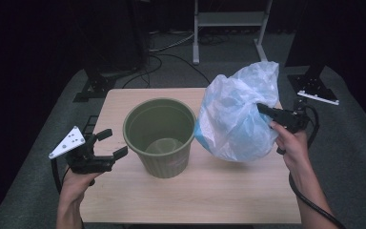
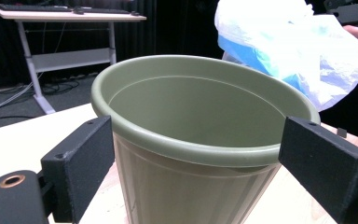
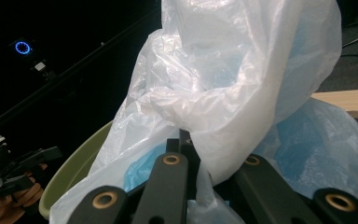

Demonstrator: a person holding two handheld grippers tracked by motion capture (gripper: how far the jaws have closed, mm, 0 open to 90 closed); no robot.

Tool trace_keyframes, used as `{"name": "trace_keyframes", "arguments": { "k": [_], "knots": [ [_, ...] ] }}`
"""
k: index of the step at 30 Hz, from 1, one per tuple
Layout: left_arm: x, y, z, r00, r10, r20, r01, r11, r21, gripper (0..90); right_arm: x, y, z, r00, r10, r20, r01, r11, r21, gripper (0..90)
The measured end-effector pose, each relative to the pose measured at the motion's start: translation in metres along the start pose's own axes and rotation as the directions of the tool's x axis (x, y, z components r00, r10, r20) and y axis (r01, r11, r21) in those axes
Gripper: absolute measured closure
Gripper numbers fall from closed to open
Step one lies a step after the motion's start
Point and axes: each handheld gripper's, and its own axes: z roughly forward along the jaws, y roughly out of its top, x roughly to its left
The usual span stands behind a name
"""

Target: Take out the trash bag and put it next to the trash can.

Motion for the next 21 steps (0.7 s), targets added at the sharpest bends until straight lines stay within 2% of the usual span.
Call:
{"name": "trace_keyframes", "arguments": {
  "k": [12, 21],
  "knots": [
    [0.0, -0.001, 0.001, 1.0, -0.003, -0.006, 0.003, 1.0, 0.005, 9.2, -0.015, -0.009, -0.015, 0.9997, 0.018, 0.014, -0.018, 1.0, -0.008, 86.5],
    [0.0, -0.001, 0.001, 1.0, -0.004, -0.009, 0.005, 1.0, 0.005, 9.2, -0.027, -0.022, -0.008, 0.9983, 0.038, 0.043, -0.039, 0.999, 0.01, 86.5]
  ]
}}
